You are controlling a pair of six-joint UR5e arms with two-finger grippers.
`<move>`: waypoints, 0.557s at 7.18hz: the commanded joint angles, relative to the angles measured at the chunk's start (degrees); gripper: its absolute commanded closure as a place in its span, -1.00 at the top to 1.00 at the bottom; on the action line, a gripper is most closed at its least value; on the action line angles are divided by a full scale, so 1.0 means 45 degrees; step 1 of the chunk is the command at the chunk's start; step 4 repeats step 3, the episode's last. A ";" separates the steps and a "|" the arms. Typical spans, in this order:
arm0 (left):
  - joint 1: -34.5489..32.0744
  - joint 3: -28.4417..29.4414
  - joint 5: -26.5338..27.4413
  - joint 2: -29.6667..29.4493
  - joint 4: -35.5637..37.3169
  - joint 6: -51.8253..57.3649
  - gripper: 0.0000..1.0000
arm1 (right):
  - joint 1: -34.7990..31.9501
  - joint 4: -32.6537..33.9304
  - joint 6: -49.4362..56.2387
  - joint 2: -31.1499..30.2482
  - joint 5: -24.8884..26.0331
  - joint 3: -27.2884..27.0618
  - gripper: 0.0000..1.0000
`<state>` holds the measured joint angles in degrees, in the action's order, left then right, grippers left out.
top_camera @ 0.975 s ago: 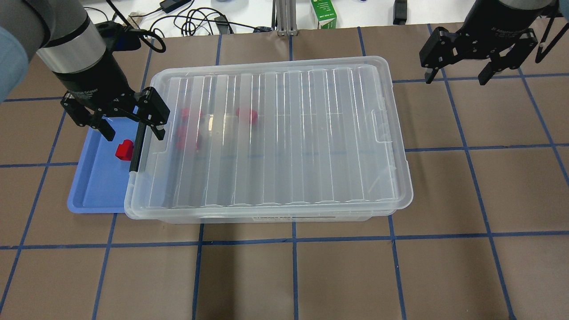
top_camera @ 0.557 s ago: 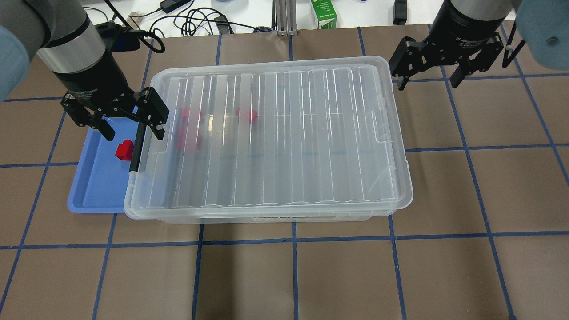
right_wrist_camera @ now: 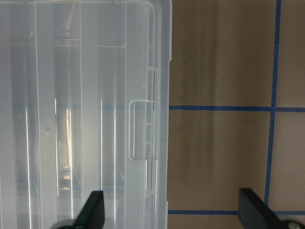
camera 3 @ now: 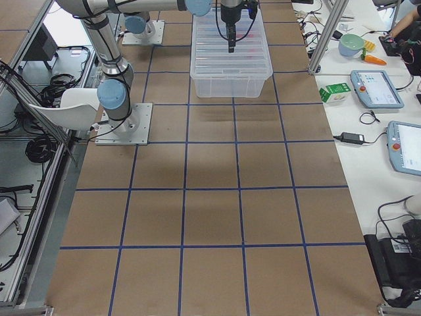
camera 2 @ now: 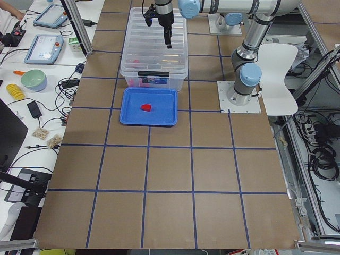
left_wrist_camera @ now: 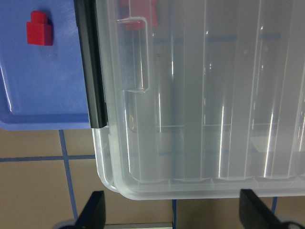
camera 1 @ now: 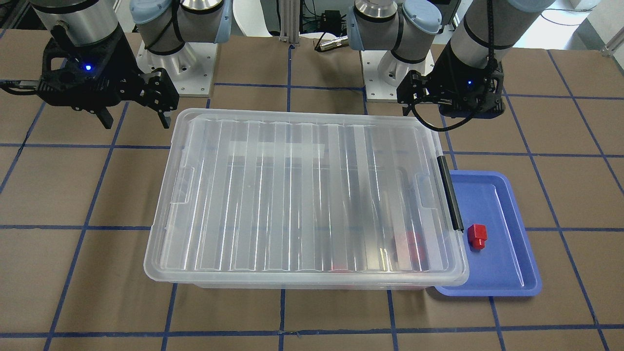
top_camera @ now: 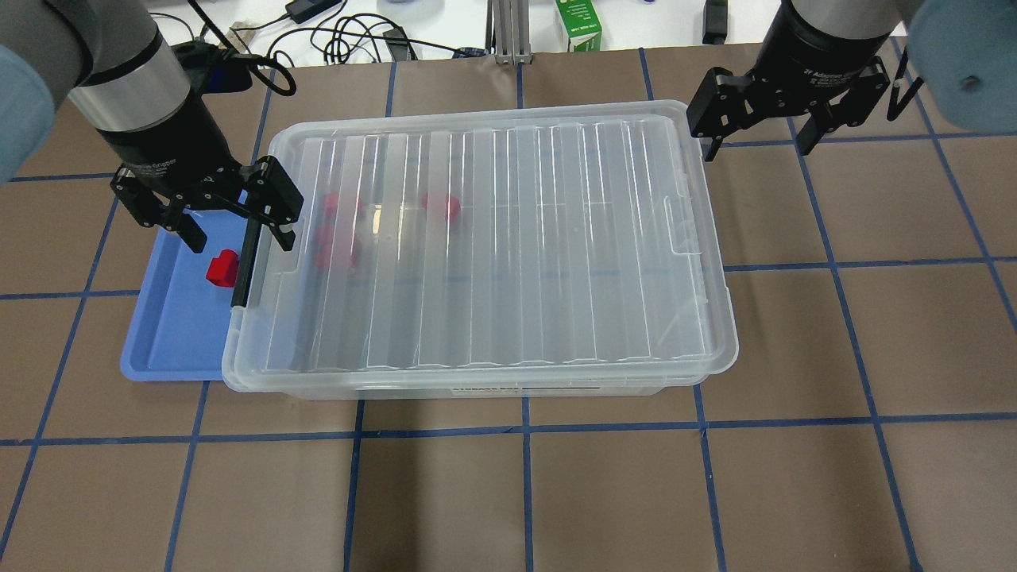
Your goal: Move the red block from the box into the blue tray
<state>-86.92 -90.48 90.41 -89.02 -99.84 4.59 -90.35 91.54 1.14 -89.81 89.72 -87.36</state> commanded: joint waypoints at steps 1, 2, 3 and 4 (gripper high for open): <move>-0.0001 -0.0010 0.0027 0.0036 0.0000 0.0074 1.00 | -0.0001 -0.0011 0.0000 -0.0003 0.0004 -0.0021 1.00; -0.0001 0.0009 0.0027 0.0036 0.0000 0.0074 1.00 | -0.0001 0.0028 0.0000 -0.0003 0.0024 -0.0021 1.00; -0.0001 -0.0010 0.0027 0.0056 0.0000 0.0074 1.00 | -0.0001 0.0009 0.0000 -0.0003 0.0024 -0.0001 1.00; -0.0001 -0.0010 0.0027 0.0056 0.0000 0.0074 1.00 | -0.0001 0.0009 0.0000 -0.0003 0.0024 -0.0001 1.00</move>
